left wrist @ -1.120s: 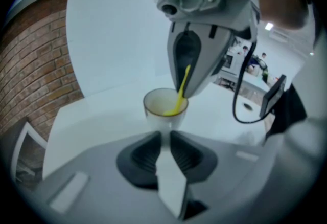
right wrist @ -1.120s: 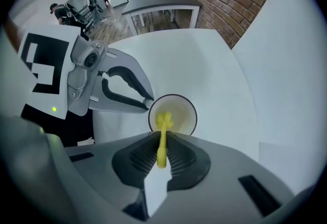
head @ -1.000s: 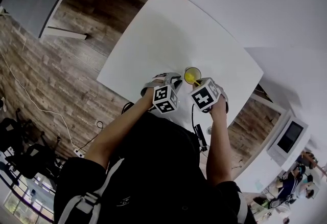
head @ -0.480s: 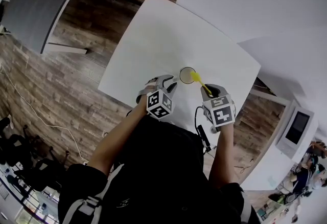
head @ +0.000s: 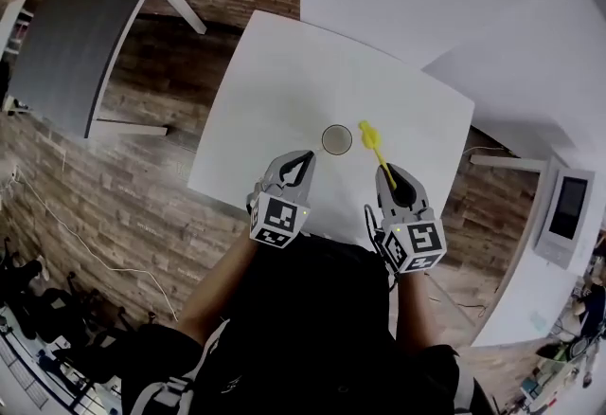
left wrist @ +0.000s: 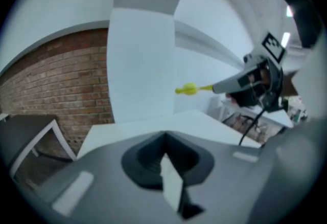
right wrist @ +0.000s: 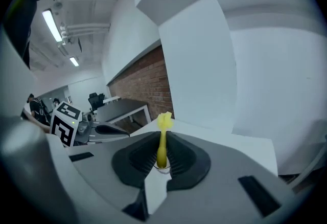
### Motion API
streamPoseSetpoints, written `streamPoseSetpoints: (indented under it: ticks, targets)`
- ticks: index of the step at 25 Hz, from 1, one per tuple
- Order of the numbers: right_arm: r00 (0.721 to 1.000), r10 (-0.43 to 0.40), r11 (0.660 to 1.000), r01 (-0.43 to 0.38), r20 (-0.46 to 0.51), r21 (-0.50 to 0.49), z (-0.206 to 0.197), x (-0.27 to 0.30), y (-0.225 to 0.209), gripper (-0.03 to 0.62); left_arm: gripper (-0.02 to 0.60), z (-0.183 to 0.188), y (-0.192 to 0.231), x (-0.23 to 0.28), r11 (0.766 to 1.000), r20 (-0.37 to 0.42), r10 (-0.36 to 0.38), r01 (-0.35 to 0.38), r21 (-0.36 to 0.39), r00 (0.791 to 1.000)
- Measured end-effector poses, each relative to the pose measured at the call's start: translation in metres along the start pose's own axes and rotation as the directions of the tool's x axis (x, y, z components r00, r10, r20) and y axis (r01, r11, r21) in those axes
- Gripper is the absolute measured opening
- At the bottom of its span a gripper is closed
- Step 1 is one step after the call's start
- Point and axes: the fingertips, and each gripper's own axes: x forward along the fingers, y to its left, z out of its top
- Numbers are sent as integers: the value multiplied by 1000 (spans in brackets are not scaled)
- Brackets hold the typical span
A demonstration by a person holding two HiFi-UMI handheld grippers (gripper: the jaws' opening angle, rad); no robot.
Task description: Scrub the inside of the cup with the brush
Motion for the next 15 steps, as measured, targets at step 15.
streamPoseSetpoints:
  ticks: [15]
  targets:
    - [978, -90, 996, 86, 186, 31, -5, -46, -3, 31, 3, 42, -33, -23, 997, 142, 72, -77, 31, 987]
